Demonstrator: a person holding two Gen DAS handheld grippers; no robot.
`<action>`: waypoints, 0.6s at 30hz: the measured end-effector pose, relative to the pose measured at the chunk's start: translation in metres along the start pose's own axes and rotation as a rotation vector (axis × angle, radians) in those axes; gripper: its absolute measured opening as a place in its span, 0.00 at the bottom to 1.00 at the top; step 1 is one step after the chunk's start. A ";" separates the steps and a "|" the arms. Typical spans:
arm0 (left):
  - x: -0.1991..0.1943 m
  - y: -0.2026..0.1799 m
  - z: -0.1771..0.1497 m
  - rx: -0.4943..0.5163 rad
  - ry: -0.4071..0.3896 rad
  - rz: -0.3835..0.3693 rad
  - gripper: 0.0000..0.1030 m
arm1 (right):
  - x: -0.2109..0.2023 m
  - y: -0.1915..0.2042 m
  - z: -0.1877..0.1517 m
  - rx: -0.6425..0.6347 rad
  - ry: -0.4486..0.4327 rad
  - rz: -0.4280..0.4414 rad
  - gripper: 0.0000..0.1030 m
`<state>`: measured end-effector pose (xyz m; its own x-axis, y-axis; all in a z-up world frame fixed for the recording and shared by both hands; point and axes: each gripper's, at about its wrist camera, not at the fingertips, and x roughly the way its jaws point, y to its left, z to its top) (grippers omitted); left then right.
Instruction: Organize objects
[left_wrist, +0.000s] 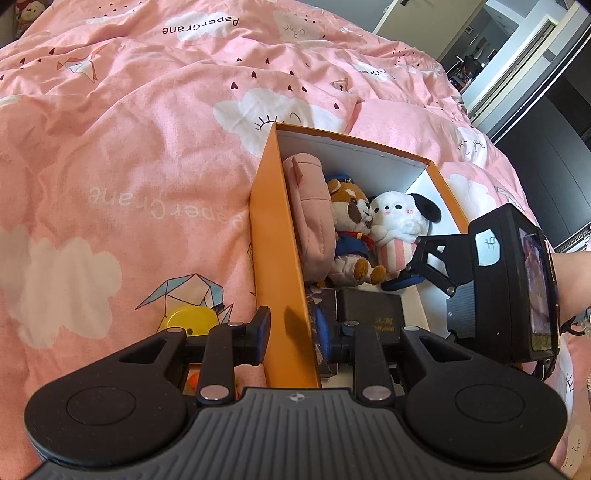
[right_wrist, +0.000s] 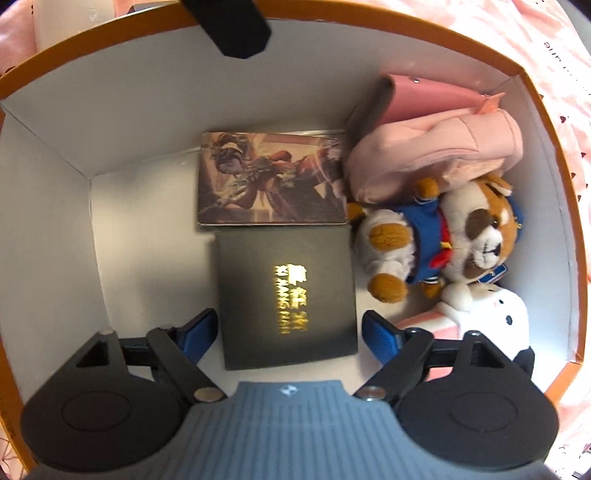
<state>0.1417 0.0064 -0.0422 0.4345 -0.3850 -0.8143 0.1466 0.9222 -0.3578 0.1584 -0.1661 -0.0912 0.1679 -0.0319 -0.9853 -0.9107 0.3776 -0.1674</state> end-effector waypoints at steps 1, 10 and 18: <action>0.000 0.000 0.000 -0.001 0.001 -0.001 0.29 | -0.001 -0.001 -0.001 0.007 -0.002 0.009 0.86; 0.005 0.002 0.000 -0.009 0.011 -0.008 0.29 | -0.012 -0.007 -0.015 0.100 -0.010 0.038 0.55; 0.003 0.005 0.000 -0.032 0.013 -0.003 0.29 | -0.007 -0.002 -0.001 -0.008 -0.009 0.003 0.44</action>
<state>0.1436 0.0103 -0.0465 0.4223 -0.3885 -0.8190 0.1190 0.9194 -0.3748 0.1590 -0.1676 -0.0838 0.1686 -0.0221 -0.9854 -0.9143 0.3700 -0.1647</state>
